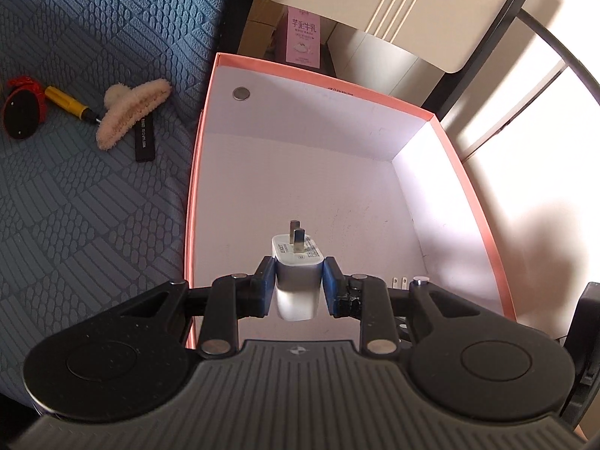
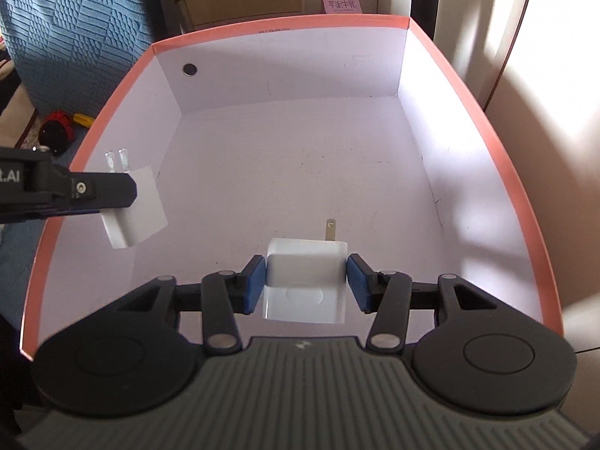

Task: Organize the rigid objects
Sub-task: 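Lower the adapters into the box and open both grippers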

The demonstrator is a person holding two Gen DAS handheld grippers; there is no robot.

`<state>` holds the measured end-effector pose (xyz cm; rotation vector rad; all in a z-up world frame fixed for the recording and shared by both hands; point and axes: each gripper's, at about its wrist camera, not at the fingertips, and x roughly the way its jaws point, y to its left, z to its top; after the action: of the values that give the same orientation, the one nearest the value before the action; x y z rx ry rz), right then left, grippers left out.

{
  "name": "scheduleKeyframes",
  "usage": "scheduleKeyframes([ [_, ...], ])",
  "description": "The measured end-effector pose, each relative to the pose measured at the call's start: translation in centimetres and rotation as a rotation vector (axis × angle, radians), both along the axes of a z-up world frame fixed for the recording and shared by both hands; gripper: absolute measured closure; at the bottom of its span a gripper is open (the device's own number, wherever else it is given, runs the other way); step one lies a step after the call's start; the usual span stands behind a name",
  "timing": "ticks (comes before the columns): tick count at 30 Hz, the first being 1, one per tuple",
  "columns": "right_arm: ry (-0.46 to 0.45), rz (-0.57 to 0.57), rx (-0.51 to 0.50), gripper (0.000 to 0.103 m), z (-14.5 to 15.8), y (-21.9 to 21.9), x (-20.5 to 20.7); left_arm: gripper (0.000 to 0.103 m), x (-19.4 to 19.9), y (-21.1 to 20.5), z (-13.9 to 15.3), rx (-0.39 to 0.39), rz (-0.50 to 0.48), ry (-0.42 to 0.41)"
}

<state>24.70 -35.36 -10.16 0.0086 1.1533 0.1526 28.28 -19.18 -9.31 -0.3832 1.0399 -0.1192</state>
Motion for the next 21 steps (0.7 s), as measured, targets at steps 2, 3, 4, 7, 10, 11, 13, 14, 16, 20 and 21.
scheduleKeyframes([
  [2,-0.007,0.006,-0.005,0.052,0.0,0.0,-0.3,0.071,0.1,0.0,0.1,0.001,-0.005,-0.002],
  [3,-0.007,0.008,-0.007,0.054,0.0,0.1,-0.4,0.071,0.2,0.1,0.2,-0.003,-0.007,-0.005],
  [4,-0.011,0.011,-0.004,0.055,0.2,0.1,-0.4,0.071,0.2,0.2,0.3,-0.009,-0.012,-0.013],
  [7,-0.029,0.024,0.013,0.053,0.8,0.4,-0.3,0.070,0.0,0.0,1.2,0.006,-0.032,-0.038],
  [10,-0.044,0.024,0.017,0.053,1.6,1.0,-0.1,0.070,-0.6,0.2,2.5,0.031,-0.044,-0.070],
  [11,-0.051,0.021,0.018,0.053,2.0,1.1,-0.1,0.070,-0.9,0.4,3.0,0.031,-0.044,-0.082],
  [13,-0.069,0.014,0.018,0.053,2.9,1.3,-0.1,0.070,-1.5,0.8,4.0,0.033,-0.041,-0.110],
  [14,-0.076,0.008,0.023,0.053,3.4,1.3,-0.2,0.070,-1.8,1.1,4.5,0.036,-0.041,-0.125],
  [16,-0.093,0.003,0.038,0.053,4.6,1.5,-0.2,0.070,-2.4,1.5,5.8,0.041,-0.052,-0.159],
  [20,-0.157,0.022,0.050,0.053,7.6,2.3,-0.5,0.070,-3.6,2.7,8.2,0.034,-0.052,-0.223],
  [21,-0.171,0.024,0.055,0.053,8.3,2.5,-0.6,0.070,-4.0,3.0,9.0,0.039,-0.050,-0.242],
])
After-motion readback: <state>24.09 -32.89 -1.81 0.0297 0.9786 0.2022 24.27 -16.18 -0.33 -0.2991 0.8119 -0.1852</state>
